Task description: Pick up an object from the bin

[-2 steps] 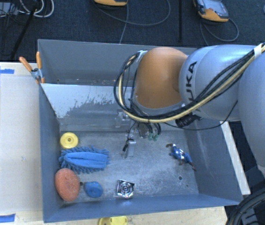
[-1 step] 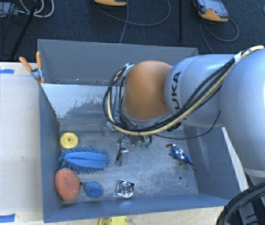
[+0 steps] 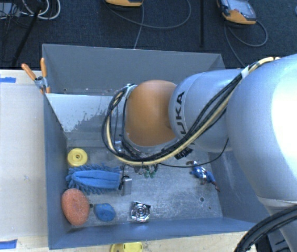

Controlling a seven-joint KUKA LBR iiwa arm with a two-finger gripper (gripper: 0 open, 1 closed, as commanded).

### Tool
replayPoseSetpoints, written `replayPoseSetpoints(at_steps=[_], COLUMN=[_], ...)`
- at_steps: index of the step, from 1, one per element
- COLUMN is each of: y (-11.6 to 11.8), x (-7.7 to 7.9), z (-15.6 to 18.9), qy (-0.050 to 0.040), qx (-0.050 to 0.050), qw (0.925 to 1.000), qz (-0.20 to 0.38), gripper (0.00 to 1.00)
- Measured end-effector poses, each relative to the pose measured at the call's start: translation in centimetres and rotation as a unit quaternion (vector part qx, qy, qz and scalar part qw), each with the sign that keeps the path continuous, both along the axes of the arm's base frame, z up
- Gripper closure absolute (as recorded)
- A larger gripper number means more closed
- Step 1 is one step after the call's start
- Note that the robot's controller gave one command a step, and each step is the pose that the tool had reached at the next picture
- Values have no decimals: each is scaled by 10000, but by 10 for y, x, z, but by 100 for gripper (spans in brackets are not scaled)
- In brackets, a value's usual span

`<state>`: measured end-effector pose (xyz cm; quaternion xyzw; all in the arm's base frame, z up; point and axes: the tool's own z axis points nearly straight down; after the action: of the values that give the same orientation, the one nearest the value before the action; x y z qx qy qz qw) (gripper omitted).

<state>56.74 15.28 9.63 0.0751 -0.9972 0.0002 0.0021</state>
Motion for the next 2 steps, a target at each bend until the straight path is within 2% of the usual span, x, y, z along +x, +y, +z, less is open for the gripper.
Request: replayPoseSetpoints(at_steps=[1,2], y=[33,33], x=[14,14], z=[-21,-21], qy=[-26,-26], qx=[11,11], qw=[9984,9984], qz=[565,562], gripper=[100,100])
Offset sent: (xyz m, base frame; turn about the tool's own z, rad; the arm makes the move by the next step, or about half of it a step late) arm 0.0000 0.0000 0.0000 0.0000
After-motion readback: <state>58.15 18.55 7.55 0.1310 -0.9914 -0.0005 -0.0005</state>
